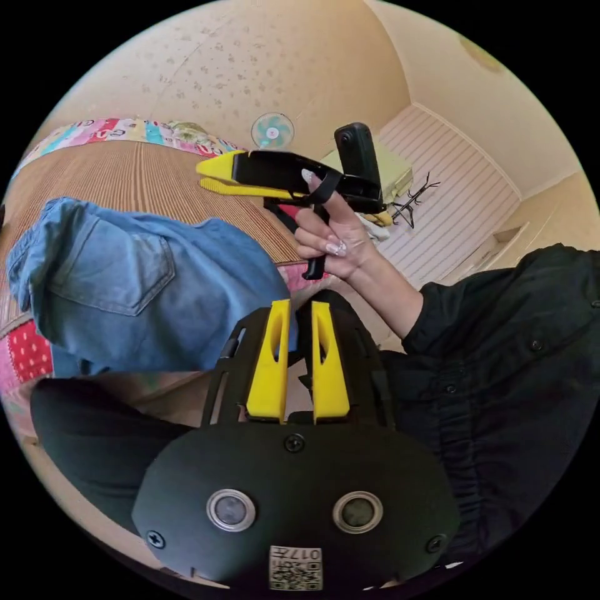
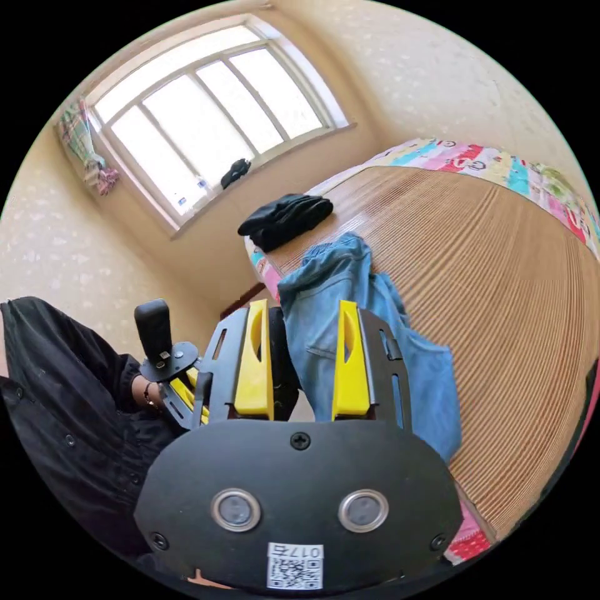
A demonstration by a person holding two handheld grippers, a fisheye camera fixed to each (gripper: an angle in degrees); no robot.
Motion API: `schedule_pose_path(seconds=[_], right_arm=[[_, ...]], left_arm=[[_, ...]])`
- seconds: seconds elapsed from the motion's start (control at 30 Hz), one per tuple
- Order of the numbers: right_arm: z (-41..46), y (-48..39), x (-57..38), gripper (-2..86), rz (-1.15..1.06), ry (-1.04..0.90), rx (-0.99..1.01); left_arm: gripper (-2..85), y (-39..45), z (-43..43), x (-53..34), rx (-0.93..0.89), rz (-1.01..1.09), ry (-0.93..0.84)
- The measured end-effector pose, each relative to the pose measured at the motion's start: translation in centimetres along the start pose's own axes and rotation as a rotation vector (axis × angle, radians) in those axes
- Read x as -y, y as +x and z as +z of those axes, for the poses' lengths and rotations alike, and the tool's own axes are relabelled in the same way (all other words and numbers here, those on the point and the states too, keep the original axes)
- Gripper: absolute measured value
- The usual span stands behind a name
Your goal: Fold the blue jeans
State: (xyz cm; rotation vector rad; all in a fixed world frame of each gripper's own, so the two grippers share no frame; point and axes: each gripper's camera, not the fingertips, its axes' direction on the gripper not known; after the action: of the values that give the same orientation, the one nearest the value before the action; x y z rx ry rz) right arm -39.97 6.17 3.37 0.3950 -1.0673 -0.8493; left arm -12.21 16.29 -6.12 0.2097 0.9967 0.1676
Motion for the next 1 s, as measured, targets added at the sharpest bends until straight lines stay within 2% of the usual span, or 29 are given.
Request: schedule_pose_path(seconds=[0.13, 0.23, 0.3, 0.4, 0.53, 0.67, 0.73, 0.8, 0.87, 0.93, 1.0], right_arm=[[11.5, -3.5, 3.5, 17.3, -0.079, -0.063, -0.094], [19.7, -4.3, 4.9, 15.6, -0.079, -0.163, -0.138], [20.7, -3.9, 4.6, 7.8, 0.003, -0.096, -0.202], [16.7, -3.6, 3.6, 4.4, 0.053, 0.074, -0.092], [12.7, -2.9, 3.5, 3.3, 0.062, 0.131, -0.091], [8.2, -2.7, 3.1, 2.8, 0.070, 0.188, -0.128], [5.7, -3.1, 2.7, 2.7, 0.056, 0.209, -0.126], [0.8, -4.6, 1.5, 2.5, 0.010, 0.275, -0.142], [-4.0, -6.2, 0.1, 2.4, -0.021, 0.352, -0.190], [-9.6, -8.3, -1.5, 2.3, -0.040, 0.447, -0.258], [-17.1, -11.9, -4.0, 2.2, -0.085, 0.608, -0.346]], left_arm=[[7.2, -5.0, -8.1, -4.4, 0.232, -0.314, 0.237], [9.1, -7.2, -12.6, -7.6, 0.295, -0.453, 0.429], [9.8, -7.9, -13.8, -8.4, 0.364, -0.501, 0.469], [10.9, -9.3, -13.8, -7.6, 0.445, -0.513, 0.453], [12.4, -13.0, -11.4, -4.6, 0.404, -0.470, 0.478], [15.3, -18.1, -6.8, -1.4, 0.422, -0.622, 0.301], [8.2, -18.4, -5.9, -0.7, 0.435, -0.629, 0.292], [0.8, -18.1, -6.0, -0.7, 0.330, -0.631, 0.270], [0.0, -15.8, -7.8, -1.3, 0.259, -0.560, 0.347], [-0.5, -10.6, -12.3, -2.1, 0.222, -0.438, 0.501], [-0.7, -5.3, -16.2, -2.5, 0.199, -0.284, 0.635]])
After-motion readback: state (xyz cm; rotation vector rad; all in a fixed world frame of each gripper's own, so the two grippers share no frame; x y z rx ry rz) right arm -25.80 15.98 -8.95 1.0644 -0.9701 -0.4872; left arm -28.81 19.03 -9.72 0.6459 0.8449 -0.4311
